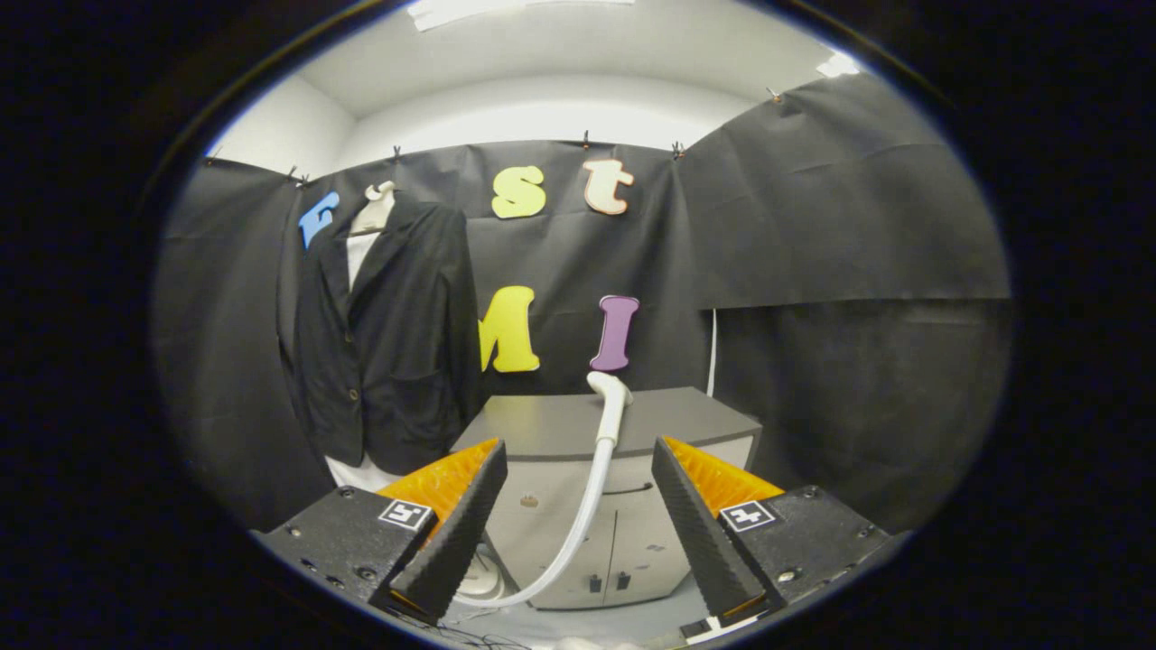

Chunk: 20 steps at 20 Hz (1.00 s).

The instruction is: Iron the clothes twice with a garment steamer, once on the left side and once on the right side.

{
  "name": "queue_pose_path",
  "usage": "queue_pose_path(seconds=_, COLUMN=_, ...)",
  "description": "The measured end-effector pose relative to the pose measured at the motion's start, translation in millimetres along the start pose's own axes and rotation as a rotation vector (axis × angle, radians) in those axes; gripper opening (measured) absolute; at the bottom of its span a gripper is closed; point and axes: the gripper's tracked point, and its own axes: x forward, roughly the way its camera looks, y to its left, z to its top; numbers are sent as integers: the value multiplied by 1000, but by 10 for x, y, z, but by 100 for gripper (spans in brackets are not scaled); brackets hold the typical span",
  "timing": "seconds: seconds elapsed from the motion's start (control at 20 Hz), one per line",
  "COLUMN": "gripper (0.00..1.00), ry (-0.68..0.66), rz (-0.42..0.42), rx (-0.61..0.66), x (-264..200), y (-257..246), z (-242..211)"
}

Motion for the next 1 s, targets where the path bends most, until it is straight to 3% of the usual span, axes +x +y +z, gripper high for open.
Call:
queue_pose_path(seconds=0.25, gripper=100, ry=38, rz=2, rx=-5, x=1132, y=-280, z=237)
queue_pose_path(seconds=0.55, gripper=100, ry=167, rz=39, rx=-11, x=2384, y=-454, z=148)
queue_pose_path(seconds=1.0, gripper=94, ry=466, rz=110, rx=-22, x=3313, y=-383, z=-685)
